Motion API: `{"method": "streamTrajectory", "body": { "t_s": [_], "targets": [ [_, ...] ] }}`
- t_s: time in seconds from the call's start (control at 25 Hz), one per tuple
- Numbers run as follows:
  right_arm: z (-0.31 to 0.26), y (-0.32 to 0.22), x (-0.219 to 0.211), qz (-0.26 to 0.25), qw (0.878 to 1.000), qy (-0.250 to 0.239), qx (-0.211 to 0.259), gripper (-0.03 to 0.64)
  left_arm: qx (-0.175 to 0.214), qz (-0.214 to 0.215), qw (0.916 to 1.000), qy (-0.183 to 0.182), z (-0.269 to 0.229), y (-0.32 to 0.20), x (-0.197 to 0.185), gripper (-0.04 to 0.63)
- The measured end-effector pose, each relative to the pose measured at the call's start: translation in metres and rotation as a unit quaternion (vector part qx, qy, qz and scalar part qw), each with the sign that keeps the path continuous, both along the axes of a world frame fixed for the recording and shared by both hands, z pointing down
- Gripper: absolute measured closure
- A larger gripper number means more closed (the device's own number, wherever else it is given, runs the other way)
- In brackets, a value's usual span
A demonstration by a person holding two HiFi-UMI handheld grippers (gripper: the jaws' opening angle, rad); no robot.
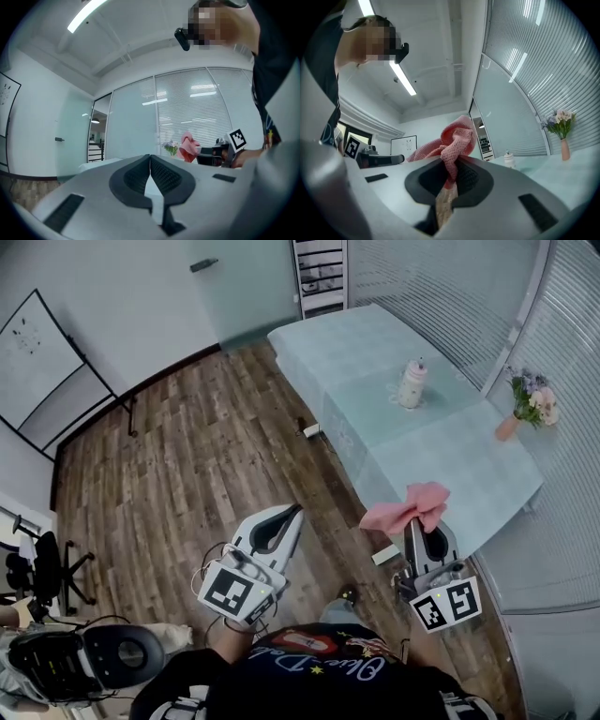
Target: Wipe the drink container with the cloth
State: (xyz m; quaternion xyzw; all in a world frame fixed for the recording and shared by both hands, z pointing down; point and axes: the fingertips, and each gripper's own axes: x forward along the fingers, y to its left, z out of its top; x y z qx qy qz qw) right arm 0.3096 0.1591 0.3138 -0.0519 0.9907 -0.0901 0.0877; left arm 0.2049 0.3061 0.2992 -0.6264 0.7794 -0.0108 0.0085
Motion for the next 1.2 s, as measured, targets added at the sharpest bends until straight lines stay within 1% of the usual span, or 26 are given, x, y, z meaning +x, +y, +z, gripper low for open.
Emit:
{"method": "streamTrajectory", "body": {
  "t_s": [0.2,0.4,0.6,0.76,0.88,1.04,1.12,1.2],
  "targets": [
    [0.003,-0.047,-0.015,-0.008,1.0,-0.005,-0.01,0.6,-0.012,-0.006,0.9999,0.004,0.004,-0.048,-0.013,0.591],
    [0.016,-0.089,-0.025,-0.004,1.0,0.001,-0.022,0.6,-0.01,-0.01,0.9999,0.003,0.003,-0.086,-0.023,0.591],
    [0.017,-0.106,-0.042,-0.016,1.0,-0.002,-0.026,0.6,-0.01,-0.041,0.9991,0.004,-0.005,-0.091,-0.037,0.591],
    [0.019,-0.113,-0.052,-0.026,0.999,-0.003,-0.026,0.6,-0.008,-0.049,0.9988,0.001,-0.004,-0.1,-0.045,0.591],
    [0.017,-0.116,-0.054,-0.025,0.999,-0.007,-0.023,0.6,-0.005,-0.045,0.999,-0.001,-0.002,-0.106,-0.049,0.591],
    [0.012,-0.125,-0.054,-0.008,1.0,-0.013,-0.014,0.6,-0.001,-0.036,0.9993,-0.004,0.001,-0.121,-0.063,0.591],
    [0.014,-0.13,-0.051,0.008,1.0,-0.007,-0.012,0.6,0.003,-0.021,0.9998,0.001,0.002,-0.134,-0.069,0.591],
    [0.016,-0.136,-0.05,0.027,1.0,0.001,-0.013,0.6,0.008,0.005,1.0,0.001,0.001,-0.15,-0.074,0.591]
  ]
}}
